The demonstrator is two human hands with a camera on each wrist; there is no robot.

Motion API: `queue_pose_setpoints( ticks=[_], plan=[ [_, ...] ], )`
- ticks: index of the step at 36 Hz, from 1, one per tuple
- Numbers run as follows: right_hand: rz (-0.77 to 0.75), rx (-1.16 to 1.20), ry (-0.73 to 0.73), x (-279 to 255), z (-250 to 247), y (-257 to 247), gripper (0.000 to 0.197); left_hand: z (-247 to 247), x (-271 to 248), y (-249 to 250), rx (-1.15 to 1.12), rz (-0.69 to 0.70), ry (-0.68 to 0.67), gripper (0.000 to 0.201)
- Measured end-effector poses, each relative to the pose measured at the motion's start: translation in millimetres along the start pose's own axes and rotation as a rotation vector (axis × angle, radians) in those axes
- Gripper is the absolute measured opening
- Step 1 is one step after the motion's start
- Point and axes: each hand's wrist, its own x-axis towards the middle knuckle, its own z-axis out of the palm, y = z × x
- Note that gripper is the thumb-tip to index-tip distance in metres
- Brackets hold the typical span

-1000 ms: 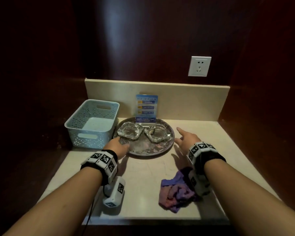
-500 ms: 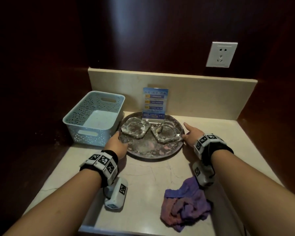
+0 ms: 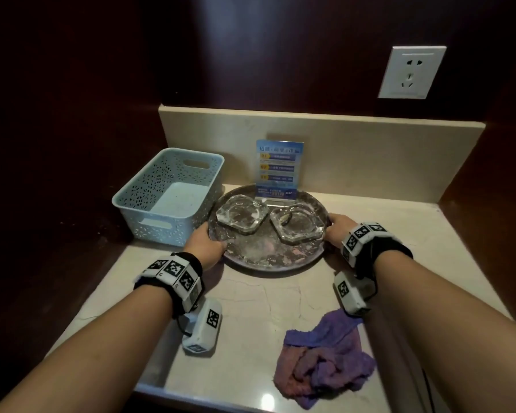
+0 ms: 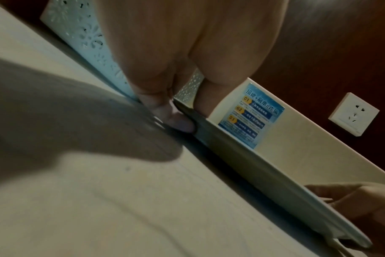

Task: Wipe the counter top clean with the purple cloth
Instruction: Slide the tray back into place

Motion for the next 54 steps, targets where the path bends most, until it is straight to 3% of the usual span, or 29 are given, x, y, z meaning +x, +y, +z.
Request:
queue_pose_setpoints(
  ticks=[3,11,17,21,24,35,45,54],
  plan=[
    [0.018,0.09,0.038,-3,-2,3,0.02,1,-7,5,-0.057,0.012,-0.005,0.045],
    [0.052,0.166,0.124,-27,-39,25,0.021,19,-22,40,-0.156,0.141,-0.075,0.045],
    [0.135,0.194,0.236,-51,-74,61,0.016,55,-24,62,-0.168,0.159,-0.18,0.038],
    [0.195,0.19,0.279,-63,-86,91,0.027,84,-29,73,-0.183,0.173,-0.247,0.038],
    [0.248,0.202,0.315,-68,-94,110,0.017,102,-33,81,-0.181,0.184,-0.294,0.037],
    [0.347,0.16,0.351,-67,-108,144,0.03,134,-36,100,-0.048,0.226,-0.363,0.041],
    [0.318,0.093,0.323,-59,-115,154,0.027,145,-39,106,0.068,0.225,-0.366,0.044],
    [0.421,-0.021,0.322,-63,-114,150,0.031,143,-46,109,0.195,0.285,-0.416,0.051]
  ],
)
